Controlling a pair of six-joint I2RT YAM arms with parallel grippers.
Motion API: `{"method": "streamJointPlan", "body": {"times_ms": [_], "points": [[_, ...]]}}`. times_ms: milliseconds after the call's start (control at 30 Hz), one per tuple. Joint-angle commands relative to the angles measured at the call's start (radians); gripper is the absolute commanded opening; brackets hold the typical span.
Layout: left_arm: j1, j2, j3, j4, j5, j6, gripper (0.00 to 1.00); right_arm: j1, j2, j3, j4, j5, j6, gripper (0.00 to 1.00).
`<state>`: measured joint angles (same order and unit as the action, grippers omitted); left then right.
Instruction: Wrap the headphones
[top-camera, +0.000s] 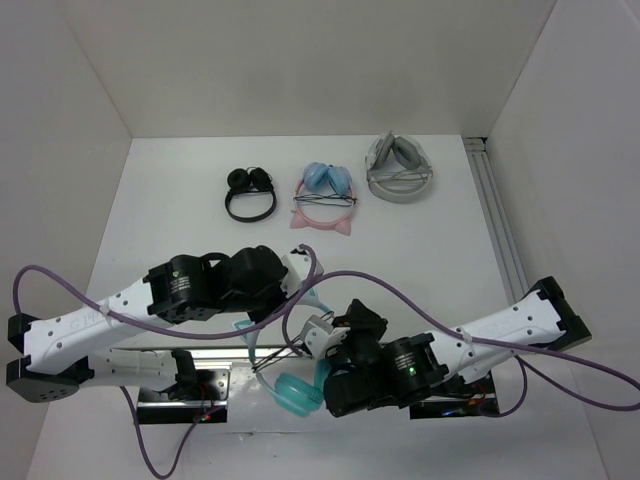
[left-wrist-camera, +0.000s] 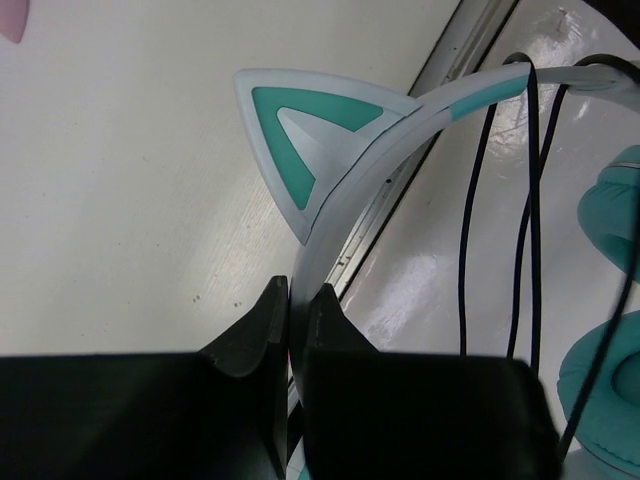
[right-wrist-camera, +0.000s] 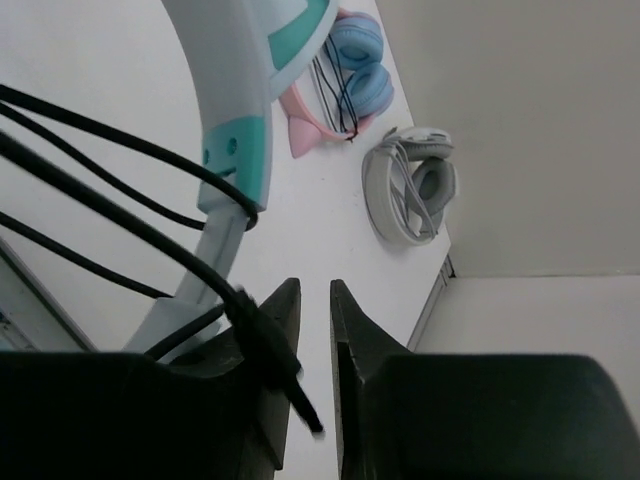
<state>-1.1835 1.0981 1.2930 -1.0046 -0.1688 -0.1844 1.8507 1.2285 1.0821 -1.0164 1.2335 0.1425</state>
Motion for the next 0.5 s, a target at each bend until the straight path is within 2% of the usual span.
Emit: {"method": "streamJointPlan", "body": {"times_ms": [0, 167, 233, 467], "points": [[-0.008, -0.024, 0.069, 0.009, 0.072, 0.000, 0.00, -0.016, -0.017, -0.025, 0.021, 0.004, 0.008, 0.27], [-0.008, -0.024, 0.108, -0.012, 0.071, 0.000, 0.00, -0.050, -0.029, -0.037, 0.056, -0.014, -0.014, 0.28], [-0.008, -0.024, 0.117, -0.012, 0.088, 0.000, 0.00, -0.062, -0.047, -0.053, 0.094, -0.023, -0.035, 0.31], [-0.008, -0.024, 0.117, -0.022, 0.052, 0.000, 0.00, -0.071, -0.058, -0.019, 0.039, 0.000, 0.008, 0.36]]}}
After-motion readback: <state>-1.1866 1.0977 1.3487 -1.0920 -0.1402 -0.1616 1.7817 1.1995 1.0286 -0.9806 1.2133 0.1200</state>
